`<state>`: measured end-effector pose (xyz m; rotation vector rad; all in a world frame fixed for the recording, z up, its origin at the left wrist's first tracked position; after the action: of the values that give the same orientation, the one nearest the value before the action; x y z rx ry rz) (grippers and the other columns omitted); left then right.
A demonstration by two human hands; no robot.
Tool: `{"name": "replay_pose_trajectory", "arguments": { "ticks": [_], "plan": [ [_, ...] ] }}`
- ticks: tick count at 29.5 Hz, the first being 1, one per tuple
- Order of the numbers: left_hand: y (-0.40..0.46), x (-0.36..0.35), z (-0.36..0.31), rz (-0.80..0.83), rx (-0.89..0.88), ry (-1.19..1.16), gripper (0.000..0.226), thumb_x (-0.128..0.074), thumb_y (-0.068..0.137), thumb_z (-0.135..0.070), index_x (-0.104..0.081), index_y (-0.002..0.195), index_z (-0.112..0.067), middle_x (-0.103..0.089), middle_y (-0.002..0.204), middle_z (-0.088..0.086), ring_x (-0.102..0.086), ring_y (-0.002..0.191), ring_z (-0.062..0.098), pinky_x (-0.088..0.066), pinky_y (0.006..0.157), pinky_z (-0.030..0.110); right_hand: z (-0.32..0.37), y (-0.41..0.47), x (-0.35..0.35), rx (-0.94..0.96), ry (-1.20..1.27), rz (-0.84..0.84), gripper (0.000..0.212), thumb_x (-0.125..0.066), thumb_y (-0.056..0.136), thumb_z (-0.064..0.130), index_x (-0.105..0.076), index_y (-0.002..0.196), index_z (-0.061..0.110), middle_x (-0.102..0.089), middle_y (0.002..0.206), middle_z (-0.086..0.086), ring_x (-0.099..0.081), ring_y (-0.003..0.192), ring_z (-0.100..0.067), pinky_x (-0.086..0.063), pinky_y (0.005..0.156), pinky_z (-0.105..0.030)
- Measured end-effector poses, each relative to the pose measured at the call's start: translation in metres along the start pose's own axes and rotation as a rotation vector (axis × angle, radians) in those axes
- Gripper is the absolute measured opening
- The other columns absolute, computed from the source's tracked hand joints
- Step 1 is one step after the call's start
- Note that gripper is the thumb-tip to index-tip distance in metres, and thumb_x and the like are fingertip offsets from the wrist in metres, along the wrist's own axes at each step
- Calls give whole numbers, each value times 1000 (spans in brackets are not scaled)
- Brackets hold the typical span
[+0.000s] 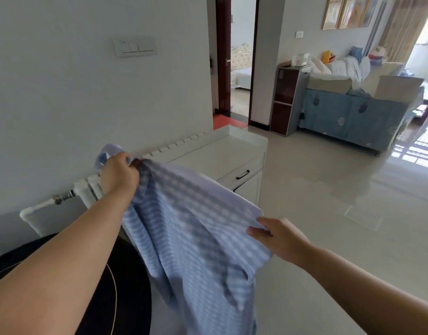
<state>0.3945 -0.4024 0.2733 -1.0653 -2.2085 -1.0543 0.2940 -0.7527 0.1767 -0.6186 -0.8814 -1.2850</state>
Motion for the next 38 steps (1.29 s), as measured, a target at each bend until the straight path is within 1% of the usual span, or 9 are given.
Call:
{"name": "replay_pose_trajectory", "arguments": {
  "ticks": [4,7,13,17,20,23,27,32,38],
  "plan": [
    [-11,-2,10,11,158,-12,23,-42,95,-11,-59,109,-6,-59,114,19,-54,105,40,-35,78,33,15,-16,-44,20,-123,463,47,-63,71,65,-51,63,20,-49,59,6,-47,53,-9,-37,50,-25],
    [-18,-1,16,-22,287,-71,15,-42,94,-9,-56,97,-15,-57,119,12,-50,114,31,-26,79,26,14,-31,-65,22,-82,592,44,-67,77,55,-41,62,22,-39,62,9,-37,55,-6,-31,52,-23],
    [-10,6,46,-23,443,-281,7,-44,89,-5,-46,93,-10,-43,93,4,-53,90,30,-43,91,39,-9,-7,-17,-61,-215,134,54,-56,78,68,-32,60,23,-42,54,5,-42,49,-12,-31,47,-27],
    [-24,12,55,-406,848,-958,42,-52,83,-13,-50,124,-25,-45,72,-10,-44,60,1,-42,67,21,-19,7,16,68,-275,13,65,-44,69,82,-35,56,19,-44,54,3,-45,61,-14,-33,51,-27],
    [-30,18,51,-448,869,-1077,49,-50,86,-9,-45,134,-19,-46,70,-7,-46,62,6,-45,70,19,-35,3,12,64,-411,130,46,-51,80,66,-46,65,23,-52,62,8,-44,92,-16,-36,72,-29],
    [-36,22,51,-479,891,-1204,53,-55,86,-7,-42,135,-23,-51,75,-6,-54,73,9,-50,78,20,-27,4,20,330,-748,-56,23,-64,85,42,-60,74,22,-60,55,-1,-62,68,-25,-37,80,-33],
    [-44,23,48,-498,883,-1135,55,-59,80,-13,-45,130,-30,-62,94,-5,-57,81,10,-43,91,21,-19,8,48,208,-962,-263,16,-77,77,28,-65,70,19,-57,47,1,-56,49,-18,-29,73,-35],
    [-46,23,53,-544,855,-1108,60,-61,76,-14,-44,132,-29,-63,111,-2,-61,92,13,-44,91,21,-1,13,58,-45,-1056,-205,39,-63,87,43,-48,112,17,-30,46,8,-37,44,-12,-34,75,-30],
    [-39,29,55,-526,731,-952,17,-49,76,-3,-47,76,-20,-41,58,-8,-37,40,4,-27,42,15,44,12,131,26,-1012,-598,47,-71,82,36,-56,118,11,-33,46,6,-35,43,-17,-43,72,-29]
  ]
}}
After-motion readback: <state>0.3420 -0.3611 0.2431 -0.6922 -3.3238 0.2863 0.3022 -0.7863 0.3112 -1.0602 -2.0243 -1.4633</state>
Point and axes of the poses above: each hand's wrist, its own y-axis towards the middle knuckle, its own x-axis out of the back of the hand, z = x × y, the point moved 4 cm from there along y, towards the middle knuckle
